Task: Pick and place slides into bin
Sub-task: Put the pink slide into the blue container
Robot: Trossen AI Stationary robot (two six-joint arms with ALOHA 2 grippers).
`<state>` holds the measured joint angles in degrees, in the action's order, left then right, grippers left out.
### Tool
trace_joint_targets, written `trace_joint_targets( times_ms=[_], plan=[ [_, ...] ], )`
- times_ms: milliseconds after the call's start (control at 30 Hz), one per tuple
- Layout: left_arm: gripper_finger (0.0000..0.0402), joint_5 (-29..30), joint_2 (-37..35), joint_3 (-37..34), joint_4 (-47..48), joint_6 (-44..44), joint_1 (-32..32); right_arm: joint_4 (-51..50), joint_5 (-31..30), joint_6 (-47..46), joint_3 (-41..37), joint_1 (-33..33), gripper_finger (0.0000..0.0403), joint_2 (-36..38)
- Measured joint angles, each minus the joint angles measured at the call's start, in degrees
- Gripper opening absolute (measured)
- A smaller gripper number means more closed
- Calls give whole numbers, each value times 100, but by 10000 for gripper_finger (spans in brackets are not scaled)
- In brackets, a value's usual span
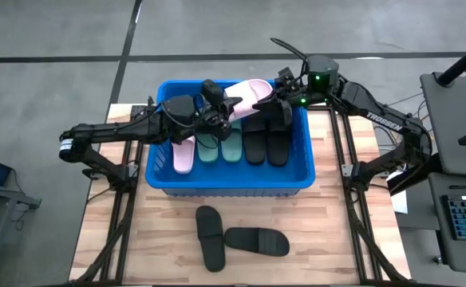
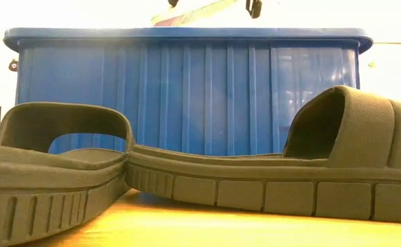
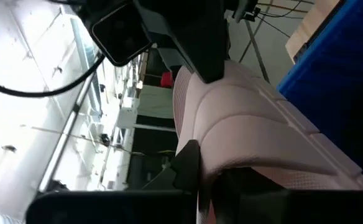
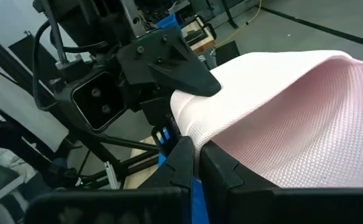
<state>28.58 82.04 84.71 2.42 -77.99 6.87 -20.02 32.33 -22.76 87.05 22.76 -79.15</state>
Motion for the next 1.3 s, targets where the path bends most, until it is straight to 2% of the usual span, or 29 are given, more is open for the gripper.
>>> trace_joint_targets(
  times_ms=[167,233,467,600,700,867,1033,1300],
  plan=[
    [2,271,-4,0,4,99,-2,3,-221,43,0,33,11,0],
    [2,483,-4,-1,2,242,-15,14,-239,370,0,33,22,3],
    [1,1121,-53,-45,336,1375,-42,-19,-770,501,-2,49,117,15],
    [0,2282,-111,-68,520,1616,24,-107,-1191,506,74,124,172,70],
    [0,2918,-120,-68,621,1848,46,-135,-1344,517,180,218,199,65],
    [0,2979,-140,-68,1270,3222,31,-113,-1429,651,384,377,214,82],
    [0,3681,-30,-68,2624,4746,36,-405,-1451,739,412,415,214,90],
    [0,3757,421,-74,4011,6974,28,-730,-1463,977,422,437,215,92]
  ],
)
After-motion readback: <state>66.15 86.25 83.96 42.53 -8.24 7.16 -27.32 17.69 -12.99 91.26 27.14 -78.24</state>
